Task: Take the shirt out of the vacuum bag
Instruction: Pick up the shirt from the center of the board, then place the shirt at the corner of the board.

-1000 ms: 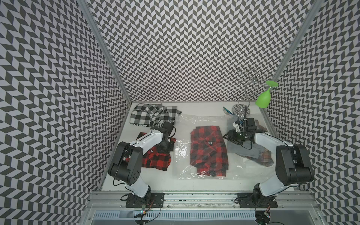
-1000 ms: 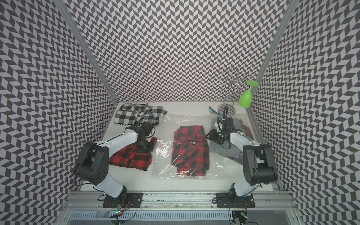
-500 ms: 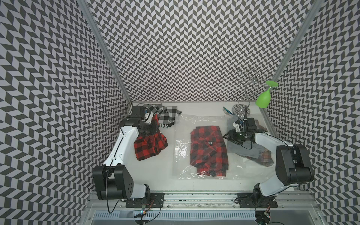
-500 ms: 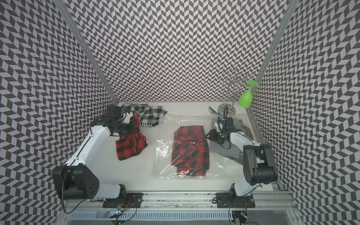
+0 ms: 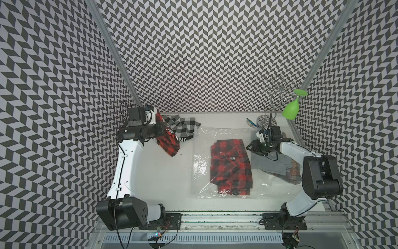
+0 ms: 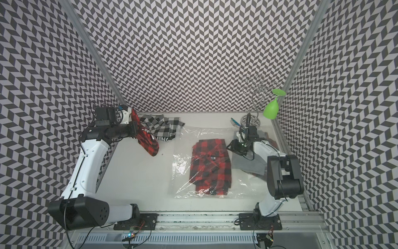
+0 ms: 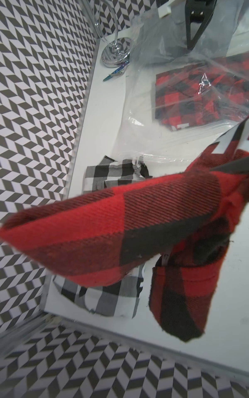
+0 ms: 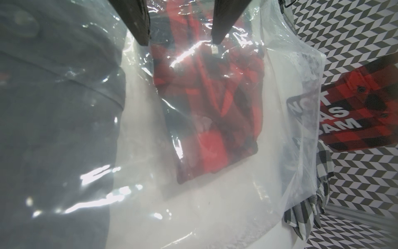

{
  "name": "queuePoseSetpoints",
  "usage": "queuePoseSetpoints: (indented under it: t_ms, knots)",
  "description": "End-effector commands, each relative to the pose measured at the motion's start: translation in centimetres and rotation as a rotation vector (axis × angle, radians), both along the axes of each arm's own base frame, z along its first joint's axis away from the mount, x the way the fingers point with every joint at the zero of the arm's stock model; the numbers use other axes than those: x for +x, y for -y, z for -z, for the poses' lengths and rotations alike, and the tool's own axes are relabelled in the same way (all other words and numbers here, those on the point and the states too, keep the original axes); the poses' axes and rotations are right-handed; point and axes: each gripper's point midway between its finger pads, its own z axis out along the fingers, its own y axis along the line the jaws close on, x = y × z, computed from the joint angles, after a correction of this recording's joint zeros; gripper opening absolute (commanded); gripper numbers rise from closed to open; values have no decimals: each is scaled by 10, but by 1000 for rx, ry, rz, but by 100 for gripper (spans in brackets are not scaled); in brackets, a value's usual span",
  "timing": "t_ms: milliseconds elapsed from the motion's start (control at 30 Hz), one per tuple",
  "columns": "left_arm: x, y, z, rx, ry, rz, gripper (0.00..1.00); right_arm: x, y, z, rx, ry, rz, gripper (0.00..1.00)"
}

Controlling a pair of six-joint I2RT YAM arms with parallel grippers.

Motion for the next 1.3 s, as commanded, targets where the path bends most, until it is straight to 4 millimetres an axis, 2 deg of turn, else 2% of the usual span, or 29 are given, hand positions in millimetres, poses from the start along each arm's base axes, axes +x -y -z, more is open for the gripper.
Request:
queuePoseSetpoints:
  t_ms: [0, 133, 267, 433, 633, 800, 967, 1100, 1167, 1267]
  knots:
    - [8, -21, -47, 92, 159, -47, 0, 1, 12, 11, -82, -31, 19, 48]
    - [18, -41, -76, 160, 213, -93, 0, -8, 25, 26, -147, -74, 53, 48]
    - [37, -54, -83, 228, 203, -104, 0, -13, 25, 33, -145, -86, 51, 48]
    - [69, -57, -70, 247, 158, -56, 0, -15, 22, 35, -135, -89, 37, 48]
    - [96, -80, -58, 320, 103, -90, 0, -17, 19, 34, -115, -95, 23, 48]
    - [101, -93, -55, 378, 84, -111, 0, -21, 17, 36, -107, -108, 18, 48]
    - [101, -120, -52, 502, 41, -194, 0, -25, 12, 41, -91, -129, 3, 47]
    - [111, -133, -54, 620, 39, -203, 0, -26, 9, 42, -86, -140, -7, 47]
    - [121, -133, -56, 666, 57, -175, 0, -26, 7, 42, -82, -144, -12, 47]
    - [144, -120, -52, 740, 95, -81, 0, -29, 6, 45, -81, -157, -18, 47]
